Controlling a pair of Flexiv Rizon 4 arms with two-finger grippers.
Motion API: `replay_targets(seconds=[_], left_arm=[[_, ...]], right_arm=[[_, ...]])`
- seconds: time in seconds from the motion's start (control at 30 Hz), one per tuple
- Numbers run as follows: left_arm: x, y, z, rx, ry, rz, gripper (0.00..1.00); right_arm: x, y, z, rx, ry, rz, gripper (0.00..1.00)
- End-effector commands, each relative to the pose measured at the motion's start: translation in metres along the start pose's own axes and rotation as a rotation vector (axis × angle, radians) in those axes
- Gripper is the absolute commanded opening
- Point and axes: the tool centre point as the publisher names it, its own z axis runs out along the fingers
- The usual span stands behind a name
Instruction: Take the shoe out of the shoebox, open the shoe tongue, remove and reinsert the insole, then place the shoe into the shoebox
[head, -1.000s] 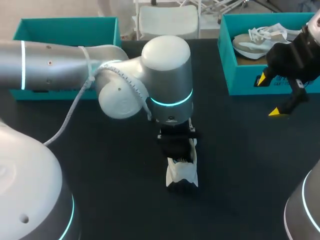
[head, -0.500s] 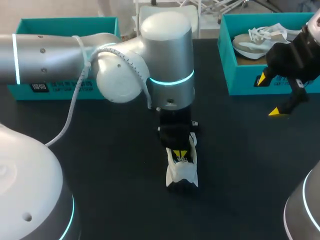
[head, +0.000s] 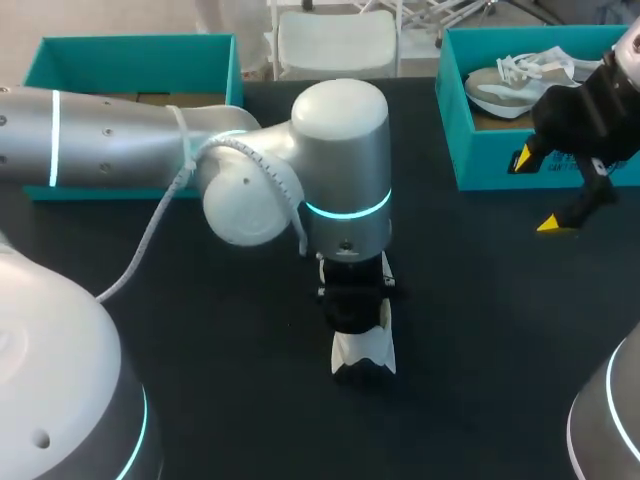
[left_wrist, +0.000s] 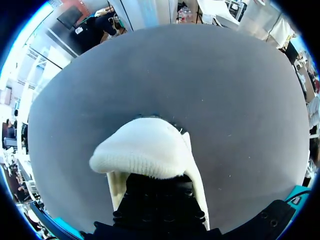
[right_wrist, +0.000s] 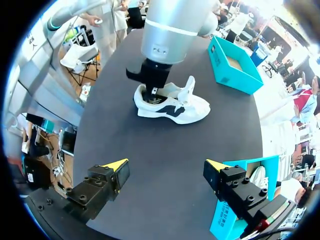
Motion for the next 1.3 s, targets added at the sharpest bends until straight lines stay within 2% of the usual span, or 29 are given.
replay_targets(seconds=[0.03,0.17,0.27,0.5,0.83,1.03,1.13,1.3], left_arm=[[-0.001,0.002,-0.007,-0.008,-0.007,0.004,0.00],[0.000,0.002,-0.027,-0.027,-0.043,0.015,0.00],[-0.003,0.002,-0.034,-0.039,-0.068,0.029,0.00],[-0.013,0.000,-0.015,-0.046,-0.058,0.049,0.00],[-0.002,0.001,0.012,-0.020,-0.010,-0.011,0.00],[-0.002,0.005,-0.004,-0.048,-0.040,-0.025,0.00],[0.000,0.009,-0.014,-0.099,-0.045,-0.023,0.00],[0.001,0.019,-0.008,-0.121,-0.040,-0.041,0.00]], right_arm=[[-0.001,0.001,0.001,0.003,0.002,0.000,1.00],[-0.001,0.001,0.001,0.003,0.002,0.000,1.00],[-0.001,0.001,0.001,0.003,0.002,0.000,1.00],[-0.001,0.001,0.001,0.003,0.002,0.000,1.00],[-0.001,0.001,0.001,0.003,0.002,0.000,1.00],[-0.001,0.001,0.001,0.003,0.002,0.000,1.00],[-0.001,0.001,0.001,0.003,0.002,0.000,1.00],[-0.001,0.001,0.001,0.003,0.002,0.000,1.00]])
